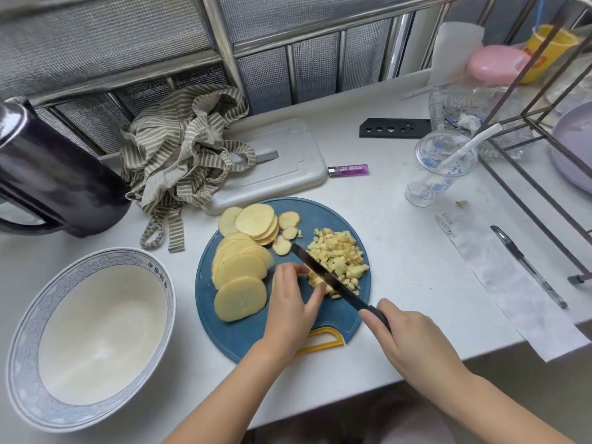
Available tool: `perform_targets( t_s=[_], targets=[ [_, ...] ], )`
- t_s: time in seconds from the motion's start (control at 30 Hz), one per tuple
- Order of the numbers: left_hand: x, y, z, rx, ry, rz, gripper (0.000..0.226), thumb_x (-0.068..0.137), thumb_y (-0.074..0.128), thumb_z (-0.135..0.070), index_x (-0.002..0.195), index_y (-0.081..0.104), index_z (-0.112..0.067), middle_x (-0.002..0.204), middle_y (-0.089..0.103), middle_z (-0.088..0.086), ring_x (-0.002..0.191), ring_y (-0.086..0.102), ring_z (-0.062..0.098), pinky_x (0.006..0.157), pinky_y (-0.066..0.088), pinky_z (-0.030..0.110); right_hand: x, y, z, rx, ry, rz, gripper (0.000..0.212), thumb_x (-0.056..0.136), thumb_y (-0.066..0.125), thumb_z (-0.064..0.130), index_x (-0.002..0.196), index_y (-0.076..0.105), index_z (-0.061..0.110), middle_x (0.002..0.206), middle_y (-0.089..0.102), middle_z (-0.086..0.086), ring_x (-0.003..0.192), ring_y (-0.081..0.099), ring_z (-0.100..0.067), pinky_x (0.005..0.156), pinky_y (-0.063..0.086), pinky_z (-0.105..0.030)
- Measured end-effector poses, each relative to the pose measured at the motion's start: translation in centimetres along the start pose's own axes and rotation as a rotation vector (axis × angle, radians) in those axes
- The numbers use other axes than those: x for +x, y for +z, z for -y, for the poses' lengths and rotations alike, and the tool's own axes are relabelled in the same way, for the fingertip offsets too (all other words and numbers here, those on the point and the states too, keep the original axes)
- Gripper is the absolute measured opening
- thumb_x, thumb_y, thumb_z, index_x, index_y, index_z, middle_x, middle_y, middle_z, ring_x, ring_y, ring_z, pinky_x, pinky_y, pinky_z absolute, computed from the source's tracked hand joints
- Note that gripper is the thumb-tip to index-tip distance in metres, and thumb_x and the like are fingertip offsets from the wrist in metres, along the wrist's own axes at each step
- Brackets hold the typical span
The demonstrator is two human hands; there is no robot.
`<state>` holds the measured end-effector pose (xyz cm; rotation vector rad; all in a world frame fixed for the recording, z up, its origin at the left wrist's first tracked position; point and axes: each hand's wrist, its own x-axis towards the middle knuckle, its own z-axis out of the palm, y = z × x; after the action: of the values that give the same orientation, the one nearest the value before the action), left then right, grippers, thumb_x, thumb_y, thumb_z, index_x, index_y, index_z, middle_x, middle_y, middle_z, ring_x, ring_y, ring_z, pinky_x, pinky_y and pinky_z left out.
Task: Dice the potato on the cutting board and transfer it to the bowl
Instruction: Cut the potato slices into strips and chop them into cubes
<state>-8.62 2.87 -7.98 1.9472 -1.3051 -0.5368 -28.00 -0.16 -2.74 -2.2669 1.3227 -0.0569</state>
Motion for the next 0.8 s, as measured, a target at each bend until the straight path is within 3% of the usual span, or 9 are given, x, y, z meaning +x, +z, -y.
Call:
perform_targets(
  t_s=[0.07,0.2,0.33,0.43,0.57,0.7,0.8],
  targets=[
    [-0.1,0.2,0.3,0.0,0.024,-0.022,0.027,0.088,0.068,-0.025,0.105,0.049,-0.016,0.101,0.045,-0.005,0.096,0.047,0.008,0.084,0.042,0.02,0.1,0.1,0.1,-0.017,0.005,0.009,0.048,0.082,0.009,0.064,0.084,0.036,0.025,0.061,0.043,0.006,0.067,0.054,-0.027,0.056,0.031,-0.032],
    [-0.3,0.5,0.6,0.01,0.06,-0.047,0.026,0.089,0.067,-0.023,0.106,0.05,-0.013,0.103,0.044,-0.005,0.096,0.046,0.007,0.086,0.039,0.016,0.1,0.2,0.3,-0.078,-0.006,0.003,0.054,0.079,0.0,0.065,0.087,0.036,0.025,0.066,0.048,0.005,0.062,0.043,-0.021,0.056,0.031,-0.03],
    [-0.3,0.8,1.0,0.009,0.078,-0.051,0.028,0.089,0.067,-0.022,0.11,0.052,-0.012,0.109,0.045,-0.005,0.102,0.046,0.006,0.091,0.038,0.014,0.2,0.3,0.5,-0.098,-0.007,0.004,0.053,0.081,0.003,0.064,0.085,0.037,0.024,0.062,0.046,0.005,0.064,0.055,-0.026,0.046,0.025,-0.027],
    [-0.3,0.8,1.2,0.014,0.084,-0.045,0.028,0.089,0.066,-0.024,0.111,0.055,-0.011,0.109,0.048,-0.006,0.103,0.047,0.006,0.092,0.036,0.012,0.3,0.1,0.7,-0.134,0.008,0.036,0.049,0.082,0.002,0.061,0.088,0.035,0.025,0.065,0.045,0.005,0.062,0.043,-0.024,0.044,0.025,-0.024],
    [-0.3,0.9,1.2,0.027,0.103,-0.051,0.034,0.089,0.055,-0.04,0.109,0.055,-0.013,0.106,0.049,-0.007,0.099,0.047,0.005,0.089,0.037,0.011,0.4,0.2,0.7,-0.138,0.034,0.052,0.042,0.09,0.008,0.059,0.09,0.035,0.026,0.071,0.051,0.005,0.065,0.048,-0.022,0.05,0.03,-0.027],
    [-0.3,1.0,1.2,0.031,0.129,-0.072,0.032,0.088,0.053,-0.039,0.105,0.056,-0.013,0.104,0.047,-0.01,0.097,0.047,0.005,0.087,0.037,0.012,0.7,0.1,0.6,-0.097,0.094,0.065,0.034,0.099,0.02,0.054,0.088,0.035,0.025,0.072,0.052,0.005,0.067,0.046,-0.021,0.061,0.038,-0.032],
    [-0.3,1.1,1.3,0.045,0.131,-0.069,0.032,0.088,0.053,-0.039,0.106,0.056,-0.013,0.105,0.046,-0.01,0.099,0.047,0.005,0.089,0.036,0.011,0.9,-0.2,0.6,-0.09,0.099,0.085,0.033,0.1,0.02,0.053,0.087,0.034,0.026,0.071,0.049,0.006,0.067,0.045,-0.02,0.059,0.036,-0.03]
  ],
)
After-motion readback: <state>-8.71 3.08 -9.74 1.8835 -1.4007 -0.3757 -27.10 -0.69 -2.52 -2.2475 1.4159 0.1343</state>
